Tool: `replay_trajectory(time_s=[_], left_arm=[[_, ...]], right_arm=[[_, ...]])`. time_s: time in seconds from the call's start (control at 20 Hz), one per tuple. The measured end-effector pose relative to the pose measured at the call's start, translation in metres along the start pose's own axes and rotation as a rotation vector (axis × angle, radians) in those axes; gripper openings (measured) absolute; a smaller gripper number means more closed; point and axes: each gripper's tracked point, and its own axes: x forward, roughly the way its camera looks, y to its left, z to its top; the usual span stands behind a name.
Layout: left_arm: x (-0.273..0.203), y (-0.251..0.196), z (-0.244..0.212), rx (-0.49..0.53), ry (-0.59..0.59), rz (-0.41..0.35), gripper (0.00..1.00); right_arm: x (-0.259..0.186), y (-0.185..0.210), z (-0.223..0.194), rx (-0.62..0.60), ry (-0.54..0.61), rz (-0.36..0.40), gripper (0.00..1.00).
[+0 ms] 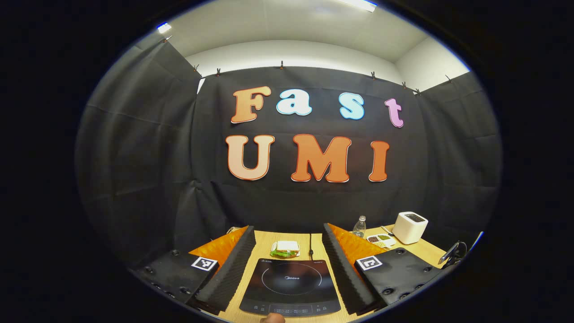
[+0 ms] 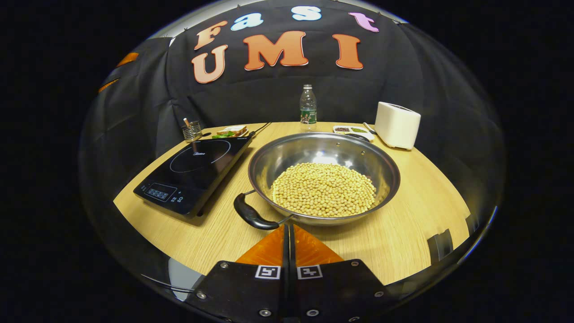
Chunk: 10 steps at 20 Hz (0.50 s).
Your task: First push the handle of the pot to place it horizontally, then grasp the pot with both hands and set it on the induction cooktop.
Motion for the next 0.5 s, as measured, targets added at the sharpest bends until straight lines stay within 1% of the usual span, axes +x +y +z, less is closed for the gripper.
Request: replay_trajectory(time_s=[0.15,0.3,0.5], left_arm=[[0.003,0.003,0.000,-0.004,-0.001,0.006,0.98],[0.007,0.006,-0.003,-0.012,0.008,0.011,0.98],[0.007,0.008,-0.007,-0.012,0.019,0.017,0.98]], right_arm=[[0.002,0.006,0.005,-0.023,-0.007,0.001,0.00],[0.004,0.018,0.003,-0.027,-0.001,0.032,0.00],[0.009,0.029,0.006,-0.034,-0.002,0.054,0.00]])
